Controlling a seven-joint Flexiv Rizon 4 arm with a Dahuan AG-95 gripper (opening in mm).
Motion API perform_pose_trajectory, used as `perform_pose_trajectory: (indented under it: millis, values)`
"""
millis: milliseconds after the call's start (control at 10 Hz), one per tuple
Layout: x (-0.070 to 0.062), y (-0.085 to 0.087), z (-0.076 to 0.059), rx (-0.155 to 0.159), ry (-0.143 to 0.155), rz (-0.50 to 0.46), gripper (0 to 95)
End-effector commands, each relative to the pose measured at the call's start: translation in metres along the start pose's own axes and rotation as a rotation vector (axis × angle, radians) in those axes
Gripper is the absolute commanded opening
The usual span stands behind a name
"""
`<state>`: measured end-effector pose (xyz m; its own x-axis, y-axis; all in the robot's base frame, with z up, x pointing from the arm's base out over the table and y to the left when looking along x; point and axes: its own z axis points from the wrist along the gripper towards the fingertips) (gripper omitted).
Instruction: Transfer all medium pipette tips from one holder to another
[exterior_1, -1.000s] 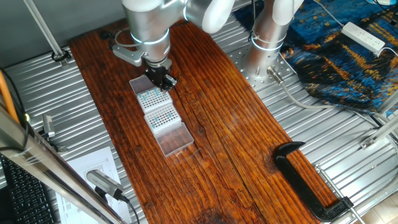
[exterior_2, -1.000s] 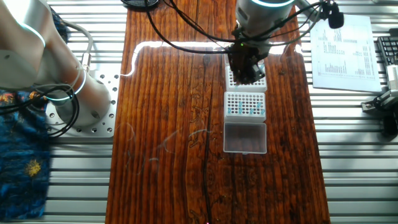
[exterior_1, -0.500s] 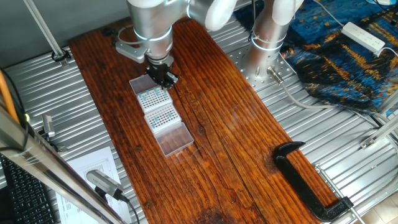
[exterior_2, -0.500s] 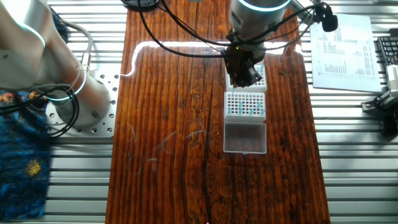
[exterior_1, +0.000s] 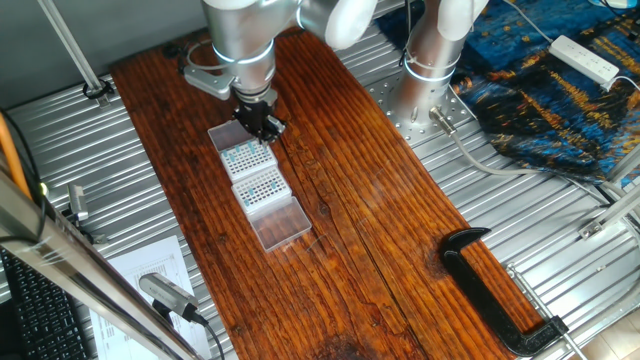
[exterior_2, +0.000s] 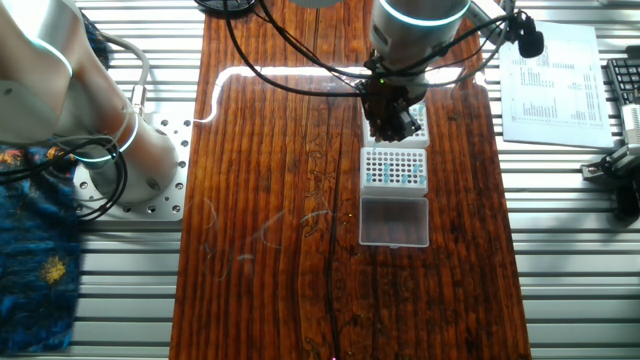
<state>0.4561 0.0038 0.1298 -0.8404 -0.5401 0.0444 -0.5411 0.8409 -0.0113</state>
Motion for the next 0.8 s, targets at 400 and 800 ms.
perform_pose_trajectory:
  millis: [400,800]
  values:
    - [-0.0029,0.0006,0.0049,-0.003,0.001,-0.005,0.0]
    - [-0.0032,0.0,0.0095,-0.001,0.0,-0.017,0.0]
